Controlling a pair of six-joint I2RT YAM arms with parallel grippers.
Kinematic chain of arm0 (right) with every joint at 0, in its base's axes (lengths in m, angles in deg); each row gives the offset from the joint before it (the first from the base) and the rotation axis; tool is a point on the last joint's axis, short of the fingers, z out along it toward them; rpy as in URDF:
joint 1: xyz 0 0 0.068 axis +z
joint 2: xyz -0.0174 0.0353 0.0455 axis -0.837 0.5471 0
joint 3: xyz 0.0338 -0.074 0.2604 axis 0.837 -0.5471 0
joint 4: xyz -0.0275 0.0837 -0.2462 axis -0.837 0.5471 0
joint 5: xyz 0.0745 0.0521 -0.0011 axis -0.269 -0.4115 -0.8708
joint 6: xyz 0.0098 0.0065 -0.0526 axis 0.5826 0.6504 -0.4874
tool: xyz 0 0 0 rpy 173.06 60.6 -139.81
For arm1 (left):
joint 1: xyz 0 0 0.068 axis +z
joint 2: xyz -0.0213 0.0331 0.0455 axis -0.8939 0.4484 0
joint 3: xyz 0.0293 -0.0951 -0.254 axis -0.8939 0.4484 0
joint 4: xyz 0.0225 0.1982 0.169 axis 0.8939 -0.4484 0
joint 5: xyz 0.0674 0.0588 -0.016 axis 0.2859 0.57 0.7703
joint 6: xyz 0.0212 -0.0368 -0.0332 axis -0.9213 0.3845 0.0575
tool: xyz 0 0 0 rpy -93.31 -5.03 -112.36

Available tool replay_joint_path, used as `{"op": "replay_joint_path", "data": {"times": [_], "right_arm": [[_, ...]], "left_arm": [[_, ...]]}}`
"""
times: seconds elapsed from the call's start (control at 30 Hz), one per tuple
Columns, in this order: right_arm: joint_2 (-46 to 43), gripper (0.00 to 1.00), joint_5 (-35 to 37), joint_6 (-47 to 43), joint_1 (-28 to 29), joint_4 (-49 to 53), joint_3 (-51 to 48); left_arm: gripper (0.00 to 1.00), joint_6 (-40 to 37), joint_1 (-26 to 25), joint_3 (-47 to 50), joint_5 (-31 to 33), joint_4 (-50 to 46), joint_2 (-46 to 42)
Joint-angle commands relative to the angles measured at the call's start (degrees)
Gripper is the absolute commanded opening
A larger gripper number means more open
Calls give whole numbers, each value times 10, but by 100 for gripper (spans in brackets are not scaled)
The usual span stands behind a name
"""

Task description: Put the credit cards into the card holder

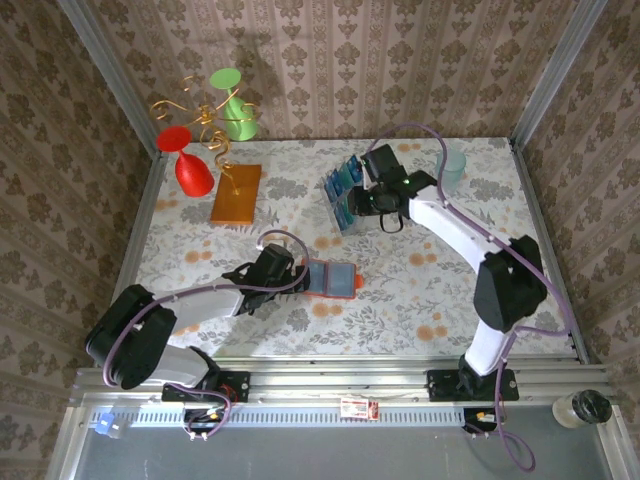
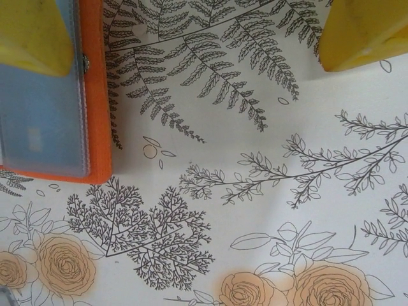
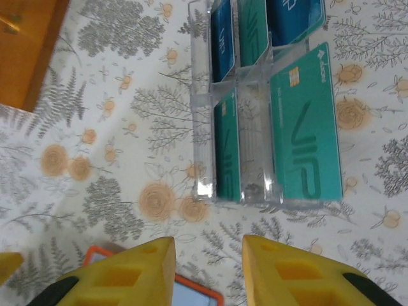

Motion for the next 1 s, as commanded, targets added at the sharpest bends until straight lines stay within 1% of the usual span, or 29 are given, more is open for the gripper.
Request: {"op": "replay_joint_path", "data": {"times": [0.0, 0.17, 0.37, 0.43, 0.53, 0.97], "right_arm": [[44, 31, 40, -34, -5, 67, 57], [106, 28, 51, -50, -7, 104, 136], [167, 21, 41, -52, -7, 126, 189], [182, 19, 40, -51, -6, 130, 200], [199, 19, 38, -48, -6, 135, 213], [245, 19, 39, -44, -6, 143, 236]], "left_arm": [[100, 5, -2, 3, 2, -18, -15], [100, 4, 2, 4, 3, -18, -17], [100, 1, 3, -1, 3, -22, -20], [100, 0, 3, -2, 3, -24, -22], [100, -1, 4, -4, 4, -27, -24], [100, 1, 4, 4, 5, -20, -32]]}}
